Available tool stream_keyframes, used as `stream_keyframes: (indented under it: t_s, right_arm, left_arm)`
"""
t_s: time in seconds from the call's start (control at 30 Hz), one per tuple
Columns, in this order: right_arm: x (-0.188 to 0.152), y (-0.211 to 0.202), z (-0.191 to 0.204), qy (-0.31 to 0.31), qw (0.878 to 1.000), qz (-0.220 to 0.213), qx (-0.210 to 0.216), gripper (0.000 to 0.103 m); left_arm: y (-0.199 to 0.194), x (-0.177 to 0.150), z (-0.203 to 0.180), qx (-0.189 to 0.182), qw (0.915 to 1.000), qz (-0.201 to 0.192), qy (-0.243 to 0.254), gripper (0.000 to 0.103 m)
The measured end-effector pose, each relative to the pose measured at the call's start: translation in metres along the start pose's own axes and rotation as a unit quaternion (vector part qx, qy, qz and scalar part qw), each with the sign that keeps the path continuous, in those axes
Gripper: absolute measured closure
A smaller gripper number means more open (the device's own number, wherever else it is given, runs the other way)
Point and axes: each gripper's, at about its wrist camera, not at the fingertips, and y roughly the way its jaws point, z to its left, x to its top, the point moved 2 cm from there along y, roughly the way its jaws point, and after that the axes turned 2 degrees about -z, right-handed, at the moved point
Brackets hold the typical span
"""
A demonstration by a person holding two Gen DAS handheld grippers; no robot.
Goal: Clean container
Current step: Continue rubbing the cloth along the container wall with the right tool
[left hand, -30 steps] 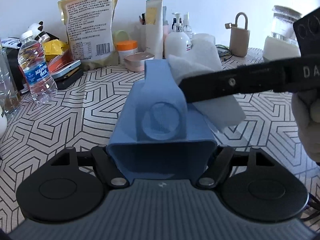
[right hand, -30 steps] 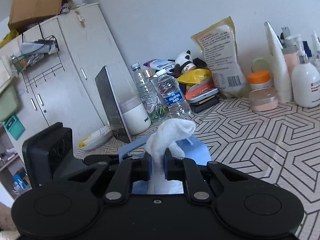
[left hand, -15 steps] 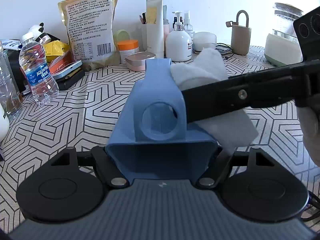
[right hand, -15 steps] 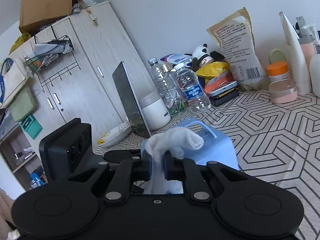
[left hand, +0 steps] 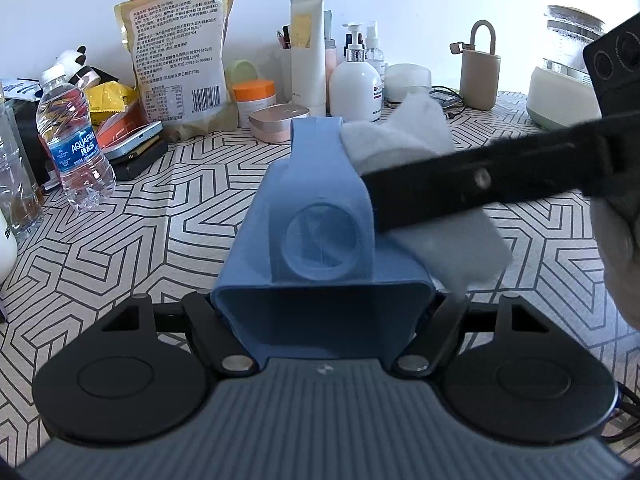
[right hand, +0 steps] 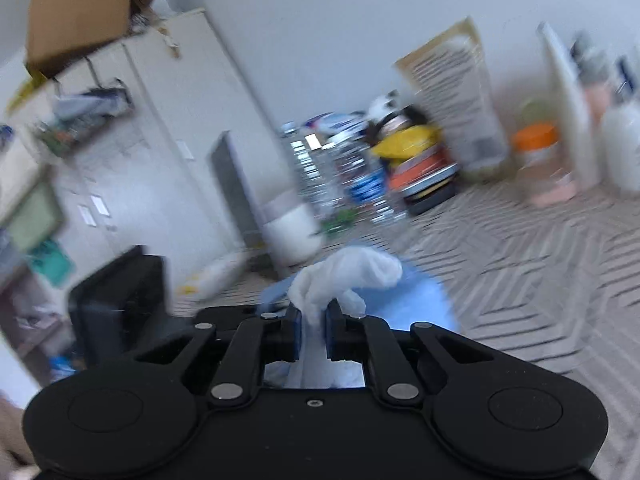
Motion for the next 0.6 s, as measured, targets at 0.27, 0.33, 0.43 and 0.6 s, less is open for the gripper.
stream_keyframes:
  t_s: [0.27,0.33,0.43,0.6]
  right_arm:
    - [0.0017,-0.0016,-0.0026,-0.004,1.0,-0.005,-0.02,0.092]
    - [0.003,-0.0049,-0.005,-0.006,0.999,-0.011,-0.041,0.092]
    - [0.0039,-0.0069,-0.004,-0.023,0.997,-0.012,-0.071,0.092]
    - [0.0045,-0.0084,-0.0049,-0.04,0.994,-0.01,-0.103,0.092]
  left_arm:
    - [-0.0013,-0.0003,-0.0013,0.0,1.0,0.0,0.002,0.029]
    - [-0.0011,-0.0004,-0.0014,-0.001,1.0,0.001,0.002,0.029]
    - [-0.0014,-0.0014,-0.002,-0.001,1.0,0.001,0.003,0.029]
    - [-0.0018,-0.0021,-0.0028,0.0,1.0,0.002,0.003,0.029]
